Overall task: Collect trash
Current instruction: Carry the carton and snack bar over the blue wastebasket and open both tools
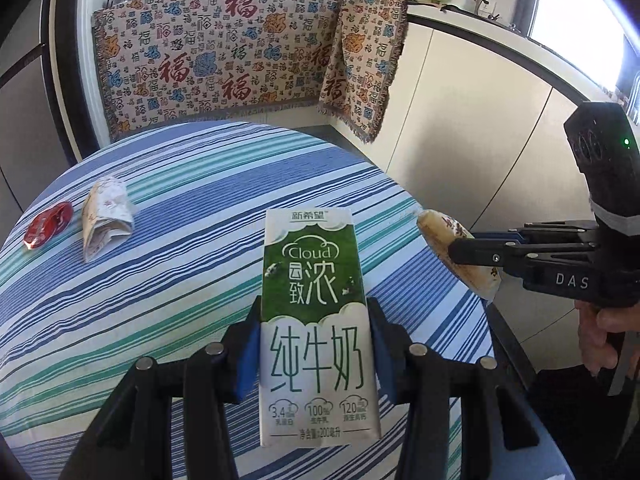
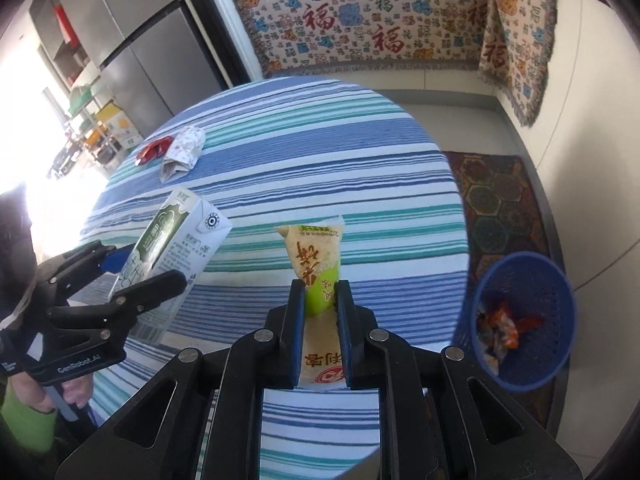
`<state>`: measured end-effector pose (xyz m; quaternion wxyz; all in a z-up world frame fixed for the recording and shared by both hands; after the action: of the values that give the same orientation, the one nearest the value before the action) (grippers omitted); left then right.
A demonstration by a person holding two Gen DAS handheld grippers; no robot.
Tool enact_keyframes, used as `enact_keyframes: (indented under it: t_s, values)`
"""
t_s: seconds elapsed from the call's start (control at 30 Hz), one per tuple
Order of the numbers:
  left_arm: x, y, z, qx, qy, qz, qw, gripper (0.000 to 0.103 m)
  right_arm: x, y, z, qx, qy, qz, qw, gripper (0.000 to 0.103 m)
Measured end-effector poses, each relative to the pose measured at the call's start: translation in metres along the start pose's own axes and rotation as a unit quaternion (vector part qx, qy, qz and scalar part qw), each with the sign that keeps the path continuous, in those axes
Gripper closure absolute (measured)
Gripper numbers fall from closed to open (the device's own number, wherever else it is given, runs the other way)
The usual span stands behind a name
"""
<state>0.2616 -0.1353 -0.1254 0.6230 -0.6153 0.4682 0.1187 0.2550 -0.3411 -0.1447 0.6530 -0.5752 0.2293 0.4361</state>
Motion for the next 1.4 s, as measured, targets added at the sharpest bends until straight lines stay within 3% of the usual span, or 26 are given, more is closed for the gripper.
enact_keyframes:
  t_s: [0.43, 0.7, 1.07, 1.4]
  values:
    - [0.041, -0.036, -0.138, 0.061, 0.070, 0.003, 0.9957, 0.055, -0.070, 0.024, -0.153, 0.098, 0.080, -0.038, 0.991, 0.089]
    - [0.101, -0.057, -0.208, 0.068, 0.111, 0.015, 0.9914, 0.055, -0.080, 0.033, -0.222, 0.136, 0.109, -0.048, 0.984, 0.089]
    - [0.181, -0.066, -0.239, 0.063, 0.127, 0.035, 0.9893, 0.055, -0.056, 0.044, -0.282, 0.177, 0.116, -0.068, 0.975, 0.089]
    - [0.226, -0.069, -0.241, 0.055, 0.129, 0.045, 0.9890, 0.055, -0.043, 0.050, -0.311, 0.226, 0.104, -0.065, 0.966, 0.089]
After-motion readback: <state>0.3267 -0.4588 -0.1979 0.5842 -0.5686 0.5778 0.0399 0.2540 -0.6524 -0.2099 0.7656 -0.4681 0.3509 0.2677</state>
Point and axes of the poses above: each gripper's, at about its wrist camera, not at the fingertips, and x roughly the way its jaws point, z to its left, y to its underside, the point moved 2 cm from there along x, roughly the way its jaws point, and after that the axes turned 3 degrees about -z, right-handed, at the moved point
